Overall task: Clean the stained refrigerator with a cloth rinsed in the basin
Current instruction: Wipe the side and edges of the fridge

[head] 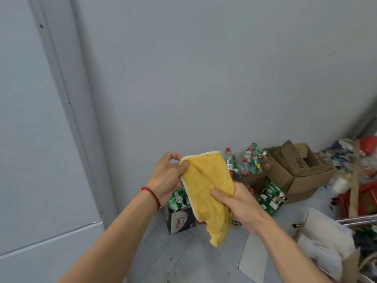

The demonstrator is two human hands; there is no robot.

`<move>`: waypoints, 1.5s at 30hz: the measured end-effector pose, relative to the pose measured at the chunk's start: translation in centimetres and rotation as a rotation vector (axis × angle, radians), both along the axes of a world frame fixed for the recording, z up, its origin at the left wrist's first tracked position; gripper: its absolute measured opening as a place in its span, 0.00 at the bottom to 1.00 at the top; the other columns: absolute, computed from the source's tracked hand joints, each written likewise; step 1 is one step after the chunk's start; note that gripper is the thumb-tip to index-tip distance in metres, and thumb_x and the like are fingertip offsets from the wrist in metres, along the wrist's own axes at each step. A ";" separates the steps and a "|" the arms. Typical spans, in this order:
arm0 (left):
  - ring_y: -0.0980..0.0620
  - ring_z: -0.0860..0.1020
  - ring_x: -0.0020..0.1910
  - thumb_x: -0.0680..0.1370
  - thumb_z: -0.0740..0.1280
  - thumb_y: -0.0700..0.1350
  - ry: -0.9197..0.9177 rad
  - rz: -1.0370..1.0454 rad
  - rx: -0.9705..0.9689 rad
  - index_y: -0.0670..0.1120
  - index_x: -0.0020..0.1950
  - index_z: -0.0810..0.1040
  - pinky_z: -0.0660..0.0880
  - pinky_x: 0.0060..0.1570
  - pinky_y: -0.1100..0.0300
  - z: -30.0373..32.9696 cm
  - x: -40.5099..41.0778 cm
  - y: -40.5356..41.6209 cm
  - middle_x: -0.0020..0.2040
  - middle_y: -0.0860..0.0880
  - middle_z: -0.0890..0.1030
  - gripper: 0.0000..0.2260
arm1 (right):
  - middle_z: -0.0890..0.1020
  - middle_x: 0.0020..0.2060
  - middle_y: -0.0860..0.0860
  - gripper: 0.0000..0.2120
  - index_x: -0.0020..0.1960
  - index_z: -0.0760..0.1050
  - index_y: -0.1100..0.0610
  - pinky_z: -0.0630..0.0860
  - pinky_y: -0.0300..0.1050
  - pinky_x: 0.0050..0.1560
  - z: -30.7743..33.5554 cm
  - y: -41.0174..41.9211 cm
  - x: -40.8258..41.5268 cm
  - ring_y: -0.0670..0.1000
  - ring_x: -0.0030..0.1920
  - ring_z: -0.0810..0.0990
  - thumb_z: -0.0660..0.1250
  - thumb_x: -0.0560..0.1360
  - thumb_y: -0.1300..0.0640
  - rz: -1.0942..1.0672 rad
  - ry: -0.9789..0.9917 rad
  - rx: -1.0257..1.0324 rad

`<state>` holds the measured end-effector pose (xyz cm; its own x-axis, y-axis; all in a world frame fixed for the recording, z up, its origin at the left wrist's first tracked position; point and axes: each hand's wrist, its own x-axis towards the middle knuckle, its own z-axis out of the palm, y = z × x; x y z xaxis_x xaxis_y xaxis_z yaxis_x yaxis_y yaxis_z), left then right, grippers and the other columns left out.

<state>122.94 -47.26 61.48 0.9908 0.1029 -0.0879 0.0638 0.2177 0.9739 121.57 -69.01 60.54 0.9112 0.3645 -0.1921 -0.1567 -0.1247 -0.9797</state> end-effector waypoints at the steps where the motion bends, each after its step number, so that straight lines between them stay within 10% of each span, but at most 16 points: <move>1: 0.46 0.81 0.42 0.82 0.68 0.42 0.084 0.063 -0.059 0.40 0.62 0.71 0.79 0.46 0.48 -0.3 0.9 0.0 0.46 0.41 0.82 0.12 | 0.87 0.57 0.53 0.19 0.64 0.80 0.57 0.80 0.58 0.64 -0.4 0.4 0.9 0.54 0.58 0.86 0.73 0.75 0.53 -0.049 0.004 0.060; 7: 0.45 0.85 0.56 0.81 0.64 0.62 0.424 -0.247 -0.072 0.42 0.61 0.83 0.78 0.61 0.46 -4.9 -1.1 -3.0 0.56 0.43 0.86 0.25 | 0.87 0.56 0.59 0.12 0.64 0.78 0.64 0.82 0.53 0.56 -2.9 0.6 6.9 0.57 0.58 0.86 0.66 0.83 0.60 0.104 0.250 0.255; 15: 0.48 0.82 0.41 0.74 0.74 0.56 0.242 0.496 0.390 0.42 0.44 0.85 0.80 0.48 0.40 -5.7 1.3 -5.2 0.42 0.40 0.85 0.16 | 0.89 0.48 0.53 0.11 0.58 0.83 0.61 0.84 0.45 0.43 -5.2 -0.9 14.9 0.52 0.48 0.89 0.75 0.78 0.57 0.289 0.102 -0.047; 24: 0.48 0.82 0.43 0.85 0.62 0.45 0.271 0.684 0.129 0.41 0.53 0.81 0.80 0.48 0.47 -3.7 0.5 -5.4 0.43 0.46 0.83 0.11 | 0.88 0.51 0.52 0.15 0.67 0.75 0.55 0.83 0.55 0.56 -4.5 1.5 17.1 0.52 0.52 0.87 0.69 0.81 0.60 0.463 0.148 0.152; 31: 0.52 0.80 0.38 0.76 0.75 0.50 0.253 0.976 0.449 0.50 0.57 0.73 0.80 0.40 0.58 -0.8 -2.2 -4.5 0.41 0.47 0.81 0.15 | 0.84 0.52 0.55 0.26 0.69 0.70 0.43 0.84 0.47 0.52 -3.1 4.0 17.2 0.50 0.50 0.86 0.75 0.77 0.60 0.686 -0.188 0.066; 37: 0.53 0.81 0.50 0.70 0.77 0.50 0.275 0.762 0.995 0.59 0.62 0.80 0.79 0.55 0.58 4.7 -6.3 -1.8 0.51 0.56 0.83 0.21 | 0.79 0.51 0.42 0.04 0.50 0.80 0.43 0.73 0.35 0.52 1.5 9.4 16.2 0.38 0.50 0.78 0.74 0.78 0.52 0.778 -0.755 -0.125; 41: 0.56 0.75 0.49 0.77 0.71 0.46 0.262 0.924 1.316 0.53 0.48 0.82 0.71 0.48 0.68 8.5 -7.9 0.3 0.48 0.53 0.77 0.03 | 0.83 0.46 0.46 0.10 0.50 0.78 0.52 0.79 0.56 0.58 5.3 12.8 14.2 0.48 0.47 0.83 0.69 0.81 0.46 0.874 -0.496 0.020; 45: 0.52 0.80 0.43 0.76 0.72 0.51 0.160 1.022 1.053 0.47 0.42 0.81 0.79 0.45 0.57 12.0 -8.6 3.3 0.43 0.50 0.81 0.08 | 0.87 0.52 0.58 0.23 0.60 0.81 0.60 0.79 0.67 0.61 8.9 15.1 11.7 0.59 0.53 0.86 0.65 0.79 0.41 0.876 0.019 0.350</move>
